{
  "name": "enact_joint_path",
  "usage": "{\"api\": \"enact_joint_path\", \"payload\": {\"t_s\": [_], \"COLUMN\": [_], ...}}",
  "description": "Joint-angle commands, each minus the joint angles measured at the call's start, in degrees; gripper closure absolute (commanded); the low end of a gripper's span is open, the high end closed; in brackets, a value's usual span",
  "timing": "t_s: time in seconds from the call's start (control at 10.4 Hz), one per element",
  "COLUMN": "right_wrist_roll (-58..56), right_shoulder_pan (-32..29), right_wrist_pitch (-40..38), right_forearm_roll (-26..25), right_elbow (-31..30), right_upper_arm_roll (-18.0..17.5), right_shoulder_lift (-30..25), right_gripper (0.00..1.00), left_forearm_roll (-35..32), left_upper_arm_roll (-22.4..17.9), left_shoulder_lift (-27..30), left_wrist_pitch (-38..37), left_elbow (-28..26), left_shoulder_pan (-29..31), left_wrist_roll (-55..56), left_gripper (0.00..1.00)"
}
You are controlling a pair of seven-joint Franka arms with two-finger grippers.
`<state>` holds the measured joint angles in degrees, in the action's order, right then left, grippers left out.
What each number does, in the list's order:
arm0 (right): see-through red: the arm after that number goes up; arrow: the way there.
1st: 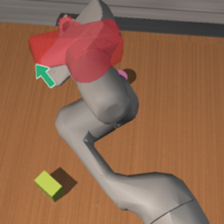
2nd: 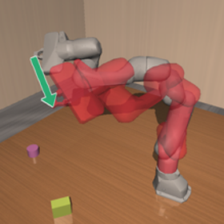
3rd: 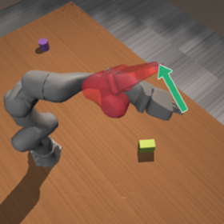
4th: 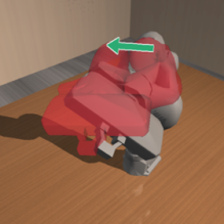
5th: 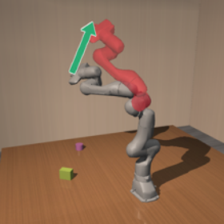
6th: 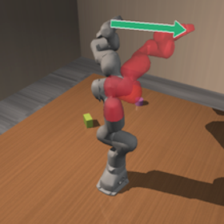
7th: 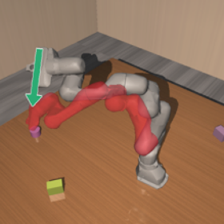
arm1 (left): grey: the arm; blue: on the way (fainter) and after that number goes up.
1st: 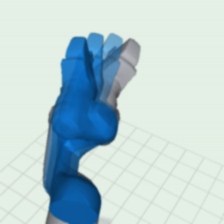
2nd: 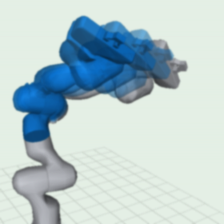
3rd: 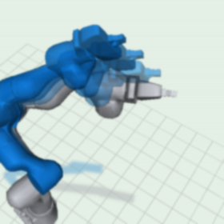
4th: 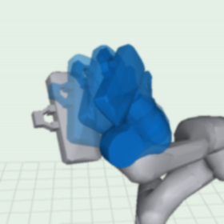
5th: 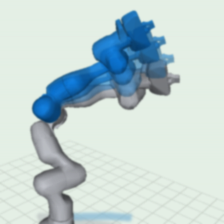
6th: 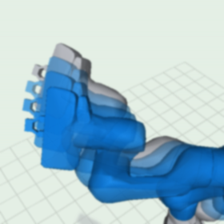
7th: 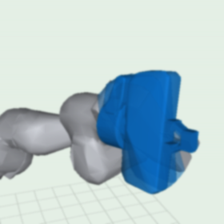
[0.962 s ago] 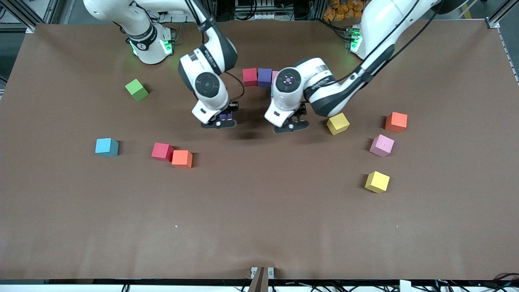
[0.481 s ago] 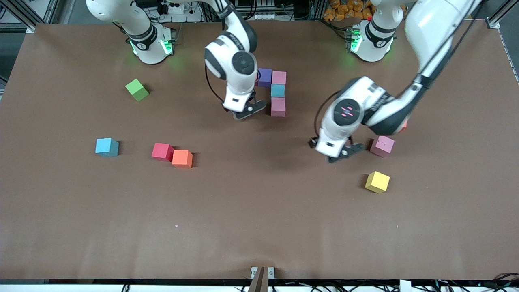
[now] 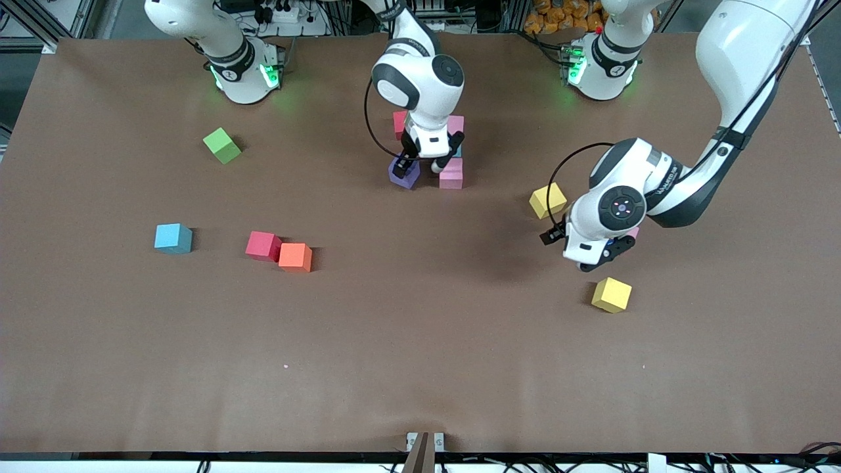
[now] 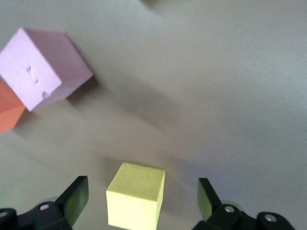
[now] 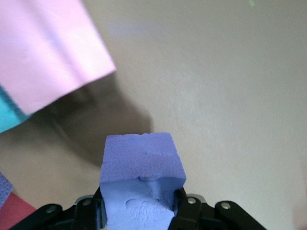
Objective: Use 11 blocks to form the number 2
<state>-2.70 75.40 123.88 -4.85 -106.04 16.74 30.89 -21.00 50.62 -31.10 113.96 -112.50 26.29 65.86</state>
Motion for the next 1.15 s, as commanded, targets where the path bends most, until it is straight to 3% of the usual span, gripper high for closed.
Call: {"api": "enact_joint_path", "payload": {"t_s": [0.0,0.38,1.06], "right_wrist_roll": [-8.3,-19.2,-21.4], "right_shoulder_pan": [0.2,1.3,1.2], "right_wrist_pitch": [-1.1,-1.1,-3.1], "right_forearm_roll": [-1.2,-1.0,-1.0], "right_elbow": [4.2,8.0,10.0], "right_upper_arm_roll": [0.5,0.5,-0.8], "right_shoulder_lift": [2.1,5.6,6.7], "right_gripper": [0.89,0.89,0.89], "left_forearm_roll": [1.8,0.6,-5.8], "left_upper_arm_roll": [6.9,9.3,8.7], "left_shoulder_lift": [2.2,4.1,2.2], "left_wrist_pitch": [5.2,11.5,12.2], "left_elbow": [-8.2,-16.6,-19.5], "left_shoulder_pan": [8.0,8.7,6.7], "left_wrist_roll": [2.7,5.6,7.2], "left_gripper": [0.0,0.0,0.0]}}
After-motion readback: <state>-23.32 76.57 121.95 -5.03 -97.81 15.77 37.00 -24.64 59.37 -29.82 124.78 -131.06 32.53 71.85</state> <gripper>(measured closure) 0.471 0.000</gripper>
